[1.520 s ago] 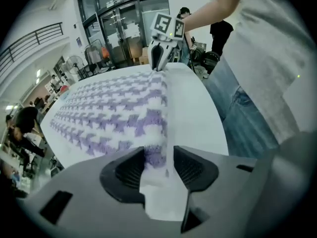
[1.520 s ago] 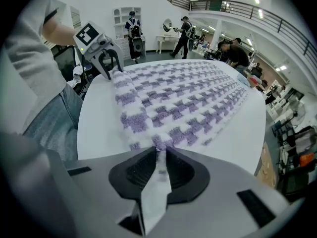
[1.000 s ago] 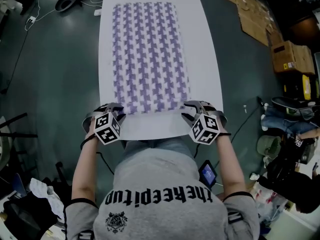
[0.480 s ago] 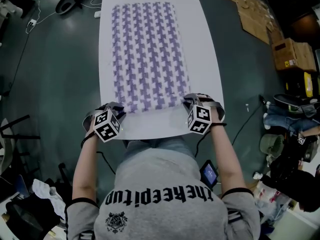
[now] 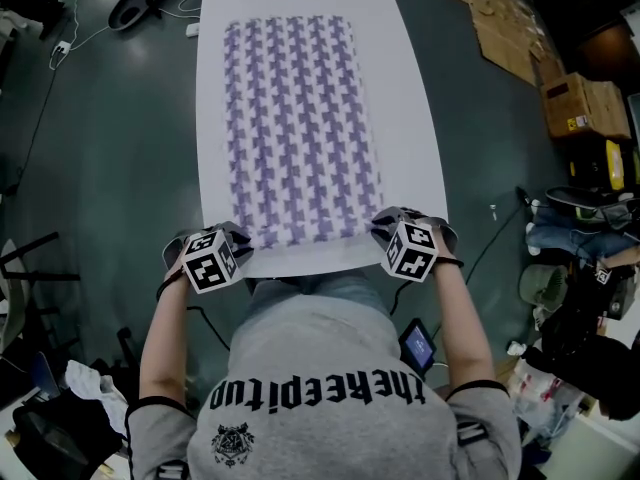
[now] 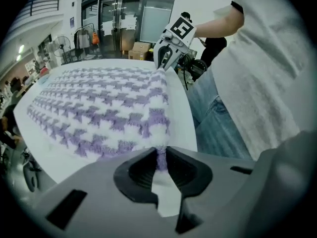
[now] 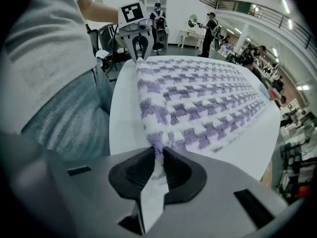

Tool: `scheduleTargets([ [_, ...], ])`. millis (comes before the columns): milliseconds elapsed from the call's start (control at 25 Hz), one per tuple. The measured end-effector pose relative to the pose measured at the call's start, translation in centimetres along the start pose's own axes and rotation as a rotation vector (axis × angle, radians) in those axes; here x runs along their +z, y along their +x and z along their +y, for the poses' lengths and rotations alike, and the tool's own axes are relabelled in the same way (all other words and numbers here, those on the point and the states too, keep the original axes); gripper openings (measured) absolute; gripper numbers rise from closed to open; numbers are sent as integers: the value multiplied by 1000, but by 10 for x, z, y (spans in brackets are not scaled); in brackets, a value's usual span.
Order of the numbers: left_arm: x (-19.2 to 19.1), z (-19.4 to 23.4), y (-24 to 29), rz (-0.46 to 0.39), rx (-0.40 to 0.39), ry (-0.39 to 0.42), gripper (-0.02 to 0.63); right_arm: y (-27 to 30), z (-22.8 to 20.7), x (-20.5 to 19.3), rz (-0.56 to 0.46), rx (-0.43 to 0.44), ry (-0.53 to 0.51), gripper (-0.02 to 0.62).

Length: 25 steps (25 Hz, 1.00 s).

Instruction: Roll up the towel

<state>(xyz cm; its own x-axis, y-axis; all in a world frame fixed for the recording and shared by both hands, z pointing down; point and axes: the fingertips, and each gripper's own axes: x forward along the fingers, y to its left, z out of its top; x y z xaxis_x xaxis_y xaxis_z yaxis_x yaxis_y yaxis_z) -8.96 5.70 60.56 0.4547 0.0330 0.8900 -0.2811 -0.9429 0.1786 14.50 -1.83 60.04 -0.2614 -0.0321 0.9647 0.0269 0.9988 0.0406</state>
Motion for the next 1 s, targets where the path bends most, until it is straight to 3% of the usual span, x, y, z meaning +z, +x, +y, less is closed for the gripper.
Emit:
scheduleTargets([
  [120,-2,2,4,-17,-35,-22,60,4,-1,0,-4,49,48,48],
  [440,5,-12,-4,-95,-57,-97,73,-10,2,3,-68,68,156,55],
  [720,6,-3,-19,-141,-21,-178,91,-21,-9,7,-117,36,197,66],
  [1000,9,22,-23,-152,59,-189,92,-20,-28,7,-114,-33,222,77],
])
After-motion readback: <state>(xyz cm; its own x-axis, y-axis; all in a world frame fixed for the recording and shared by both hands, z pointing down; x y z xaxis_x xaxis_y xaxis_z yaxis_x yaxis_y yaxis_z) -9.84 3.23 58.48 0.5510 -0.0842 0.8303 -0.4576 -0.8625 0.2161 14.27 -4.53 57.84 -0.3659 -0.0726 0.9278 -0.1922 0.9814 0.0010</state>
